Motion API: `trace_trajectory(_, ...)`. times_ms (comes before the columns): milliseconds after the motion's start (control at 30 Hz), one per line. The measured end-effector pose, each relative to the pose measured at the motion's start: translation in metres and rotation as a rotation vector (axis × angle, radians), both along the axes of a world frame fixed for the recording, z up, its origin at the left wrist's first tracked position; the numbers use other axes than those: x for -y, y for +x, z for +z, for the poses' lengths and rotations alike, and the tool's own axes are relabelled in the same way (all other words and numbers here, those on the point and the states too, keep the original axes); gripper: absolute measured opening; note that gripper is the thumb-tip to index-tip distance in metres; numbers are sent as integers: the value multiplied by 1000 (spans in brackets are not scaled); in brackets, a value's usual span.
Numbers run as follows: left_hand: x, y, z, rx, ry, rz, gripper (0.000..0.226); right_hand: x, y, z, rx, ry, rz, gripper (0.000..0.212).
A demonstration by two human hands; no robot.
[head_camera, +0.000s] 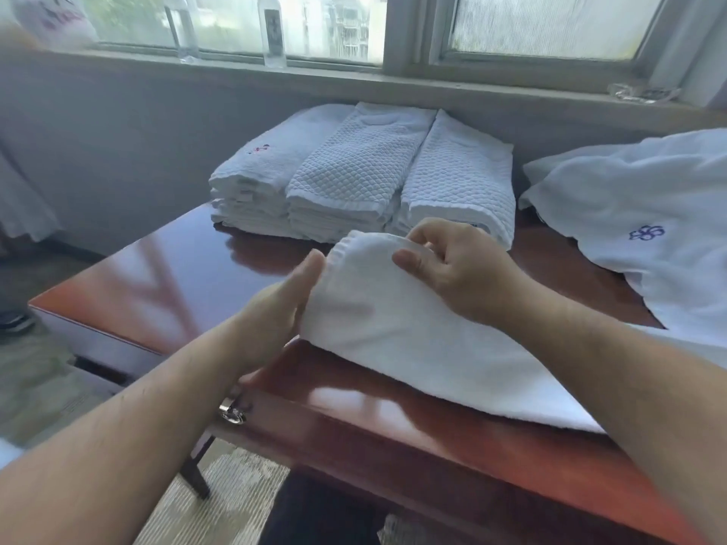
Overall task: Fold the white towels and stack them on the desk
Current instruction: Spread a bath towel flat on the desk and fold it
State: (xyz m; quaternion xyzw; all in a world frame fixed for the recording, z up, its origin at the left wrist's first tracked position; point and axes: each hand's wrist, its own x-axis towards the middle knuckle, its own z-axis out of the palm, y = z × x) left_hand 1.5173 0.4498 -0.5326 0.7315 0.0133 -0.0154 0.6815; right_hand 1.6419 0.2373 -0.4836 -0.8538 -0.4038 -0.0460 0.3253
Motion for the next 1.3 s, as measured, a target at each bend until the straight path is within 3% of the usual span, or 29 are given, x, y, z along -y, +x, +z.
trace_trajectory(133, -1, 18, 2, 32, 333, 154, 23, -19, 34, -6, 33, -46, -52, 17)
trace_trajectory(333, 3, 33, 2, -235, 714, 343, 27, -51, 59, -37, -62, -286, -17, 13)
trace_trajectory(433, 0, 31, -4, -280, 891, 355, 28, -56, 61, -58, -40, -316, -11, 13)
trace_trajectory(567, 0, 27, -2, -309, 910, 392, 19, -55, 59, -64, 18, -276, -11, 15)
trace_trajectory(700, 9, 29, -3, -300, 976, 448, 46, -41, 55, -57, 64, -337, -60, 28)
trace_trajectory(833, 37, 37, -12, -30, 1246, 522, 54, 2, 52, -51, 44, -362, -145, 31)
trace_trajectory(933, 70, 49, -16, 150, 1268, 374, 46, 50, 52, -51, -13, -347, -253, 38)
trace_trajectory(1067, 117, 64, -20, 247, 1217, 135, 37, 122, 61, -44, -194, -295, -324, 57)
trace_trajectory(1200, 153, 75, -22, 299, 1145, 29, 41, 170, 69, -39, -248, -451, -356, 42)
trace_trajectory(1300, 160, 79, -26, 300, 1172, -11, 46, 177, 70, -43, -155, -366, -396, 28)
